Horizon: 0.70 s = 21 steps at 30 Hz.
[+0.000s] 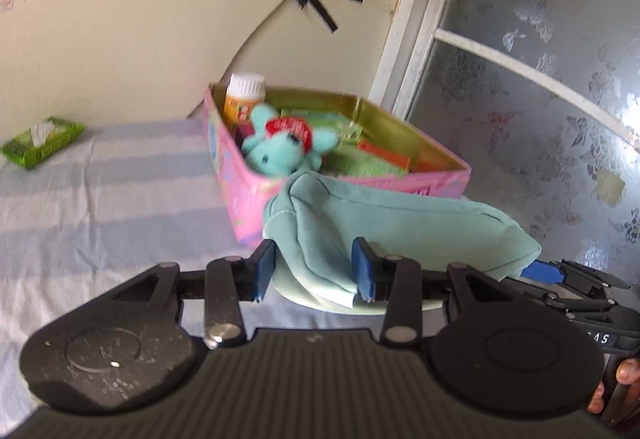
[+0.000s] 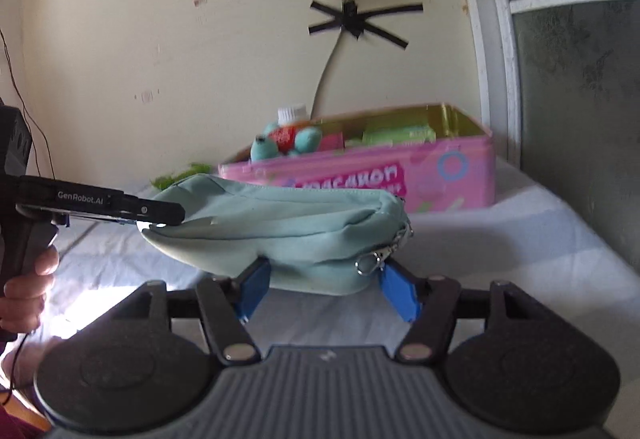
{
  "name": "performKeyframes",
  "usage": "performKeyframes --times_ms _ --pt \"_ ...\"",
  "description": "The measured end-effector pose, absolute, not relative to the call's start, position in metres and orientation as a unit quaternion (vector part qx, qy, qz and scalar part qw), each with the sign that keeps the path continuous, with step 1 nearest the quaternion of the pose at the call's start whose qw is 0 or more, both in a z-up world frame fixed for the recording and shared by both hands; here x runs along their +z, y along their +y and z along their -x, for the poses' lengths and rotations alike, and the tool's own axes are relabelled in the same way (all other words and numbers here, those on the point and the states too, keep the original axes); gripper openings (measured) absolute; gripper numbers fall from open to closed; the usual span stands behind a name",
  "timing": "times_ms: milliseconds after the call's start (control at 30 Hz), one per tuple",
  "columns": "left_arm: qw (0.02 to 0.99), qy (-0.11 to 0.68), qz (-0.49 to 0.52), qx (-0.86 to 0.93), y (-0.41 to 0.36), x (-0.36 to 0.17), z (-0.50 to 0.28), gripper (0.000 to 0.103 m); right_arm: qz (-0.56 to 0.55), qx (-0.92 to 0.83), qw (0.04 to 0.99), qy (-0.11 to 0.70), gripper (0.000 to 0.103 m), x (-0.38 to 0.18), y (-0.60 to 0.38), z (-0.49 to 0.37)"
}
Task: Organize objects
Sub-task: 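Lift the teal pouch and lower it into the pink tin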
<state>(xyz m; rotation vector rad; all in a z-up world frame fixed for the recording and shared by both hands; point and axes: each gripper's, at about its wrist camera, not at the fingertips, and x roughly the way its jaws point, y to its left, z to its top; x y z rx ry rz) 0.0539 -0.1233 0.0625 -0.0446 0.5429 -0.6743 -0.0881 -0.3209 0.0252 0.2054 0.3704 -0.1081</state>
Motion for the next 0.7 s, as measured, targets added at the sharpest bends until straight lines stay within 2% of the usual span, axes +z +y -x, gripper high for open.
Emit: performKeyframes --times_ms 133,200,433,467,500,533,700 --pt "0.928 0.197 0.005 -0.317 -0.153 0.103 -0.081 0.044 -0.071 -0.072 0.986 0.132 0.062 0.060 -0.346 0.056" --pt "0.932 0.192 -0.002 -0.307 -0.170 0.109 -0.105 0.045 -0.078 -0.080 0.985 0.129 0.062 0.066 -0.364 0.028" --pt "0.944 0.222 -0.029 -0.242 -0.217 0.081 -0.185 0.048 -0.074 -0.117 0.971 0.197 0.063 0.044 -0.408 -0.077" --pt "0.947 0.225 -0.037 -0.228 -0.223 0.077 -0.194 0.051 -0.061 -0.130 0.968 0.207 0.065 0.042 -0.407 -0.088" --pt "0.948 0.229 -0.044 -0.218 -0.228 0.073 -0.199 0.059 -0.049 -0.145 0.965 0.213 0.076 0.040 -0.405 -0.096" --pt "0.951 0.227 -0.052 -0.206 -0.232 0.071 -0.201 0.060 -0.040 -0.155 0.964 0.211 0.081 0.039 -0.404 -0.100" --pt "0.950 0.222 -0.043 -0.213 -0.223 0.079 -0.179 0.063 -0.072 -0.154 0.969 0.178 0.081 0.036 -0.398 -0.075"
